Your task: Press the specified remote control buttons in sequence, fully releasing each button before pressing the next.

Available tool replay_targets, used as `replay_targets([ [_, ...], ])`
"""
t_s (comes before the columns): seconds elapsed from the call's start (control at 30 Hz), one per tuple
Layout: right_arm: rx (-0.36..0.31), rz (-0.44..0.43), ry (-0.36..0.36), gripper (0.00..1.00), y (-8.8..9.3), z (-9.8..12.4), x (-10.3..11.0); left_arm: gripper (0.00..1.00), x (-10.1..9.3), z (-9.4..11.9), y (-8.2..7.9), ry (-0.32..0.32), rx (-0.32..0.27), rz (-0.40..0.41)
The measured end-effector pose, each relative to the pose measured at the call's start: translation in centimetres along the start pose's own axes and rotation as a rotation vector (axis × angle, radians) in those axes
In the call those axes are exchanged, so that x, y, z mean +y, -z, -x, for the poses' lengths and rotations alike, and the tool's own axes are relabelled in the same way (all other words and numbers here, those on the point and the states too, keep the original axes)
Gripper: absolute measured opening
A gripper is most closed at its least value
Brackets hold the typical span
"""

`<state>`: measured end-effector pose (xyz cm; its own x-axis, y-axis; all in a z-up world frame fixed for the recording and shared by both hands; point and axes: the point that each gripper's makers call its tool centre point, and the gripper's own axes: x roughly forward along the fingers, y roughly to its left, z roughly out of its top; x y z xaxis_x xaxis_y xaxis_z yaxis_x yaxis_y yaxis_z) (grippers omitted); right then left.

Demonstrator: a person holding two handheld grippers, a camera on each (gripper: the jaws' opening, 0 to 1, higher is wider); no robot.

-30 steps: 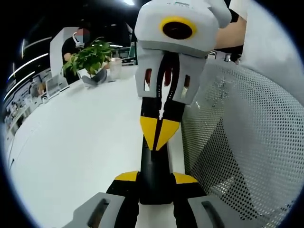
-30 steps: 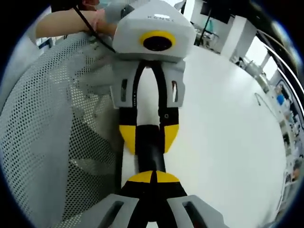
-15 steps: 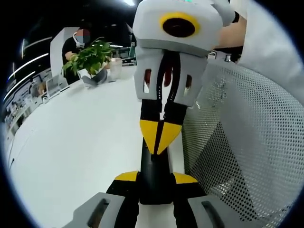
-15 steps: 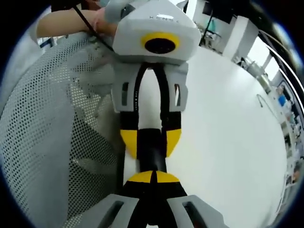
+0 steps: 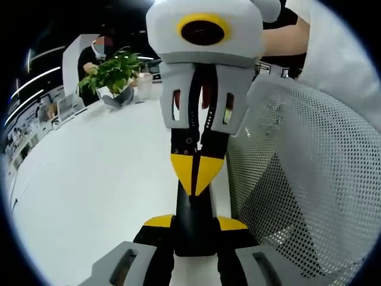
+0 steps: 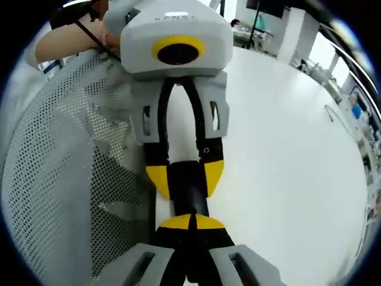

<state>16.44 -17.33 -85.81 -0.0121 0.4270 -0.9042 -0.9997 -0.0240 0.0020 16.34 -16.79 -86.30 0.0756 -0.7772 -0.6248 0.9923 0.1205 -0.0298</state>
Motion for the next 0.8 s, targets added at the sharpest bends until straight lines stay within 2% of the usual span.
replay_targets([
  [0.8, 0.042, 0.114, 0.07, 0.0, 0.09, -0.09, -0.24, 0.25, 0.07, -0.13, -0.2, -0.002, -0.006, 0.023],
])
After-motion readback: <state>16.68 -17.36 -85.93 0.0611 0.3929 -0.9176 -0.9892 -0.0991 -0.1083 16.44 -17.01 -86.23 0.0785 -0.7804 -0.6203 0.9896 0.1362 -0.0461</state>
